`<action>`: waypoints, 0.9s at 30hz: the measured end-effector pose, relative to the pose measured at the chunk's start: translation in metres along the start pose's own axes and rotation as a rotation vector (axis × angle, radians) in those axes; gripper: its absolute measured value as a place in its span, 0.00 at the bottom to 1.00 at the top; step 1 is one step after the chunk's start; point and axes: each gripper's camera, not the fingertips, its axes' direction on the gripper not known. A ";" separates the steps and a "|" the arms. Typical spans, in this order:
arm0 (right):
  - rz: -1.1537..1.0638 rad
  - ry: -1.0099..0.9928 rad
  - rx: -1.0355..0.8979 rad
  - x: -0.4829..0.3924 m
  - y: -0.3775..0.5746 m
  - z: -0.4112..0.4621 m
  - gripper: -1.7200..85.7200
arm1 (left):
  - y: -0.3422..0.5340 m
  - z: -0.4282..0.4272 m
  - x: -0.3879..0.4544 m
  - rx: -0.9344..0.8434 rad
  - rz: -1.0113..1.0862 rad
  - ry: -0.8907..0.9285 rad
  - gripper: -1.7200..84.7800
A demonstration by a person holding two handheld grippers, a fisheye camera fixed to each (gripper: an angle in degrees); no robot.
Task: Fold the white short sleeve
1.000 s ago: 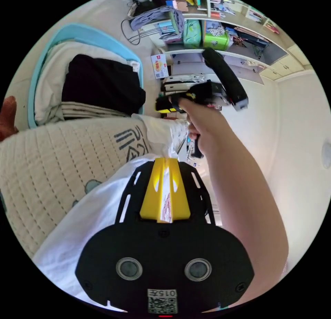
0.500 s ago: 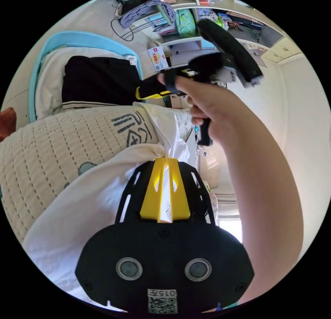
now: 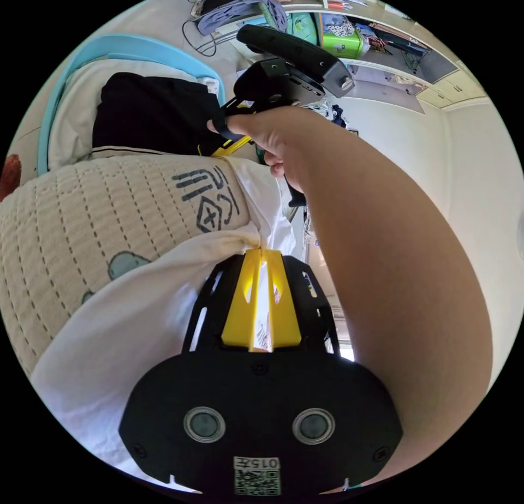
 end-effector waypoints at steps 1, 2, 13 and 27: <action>0.002 -0.005 0.005 -0.011 -0.008 0.012 0.03 | 0.000 0.003 0.001 -0.002 -0.004 0.003 0.02; 0.005 -0.015 0.010 -0.022 -0.015 0.024 0.02 | 0.000 0.007 0.003 -0.003 -0.007 0.005 0.02; 0.381 -0.194 0.366 -0.054 0.052 0.135 0.01 | -0.005 0.018 0.056 0.064 0.149 -0.063 0.02; 0.999 -0.597 0.581 -0.291 0.304 0.562 0.01 | 0.045 0.106 0.179 -0.357 0.800 -0.289 0.02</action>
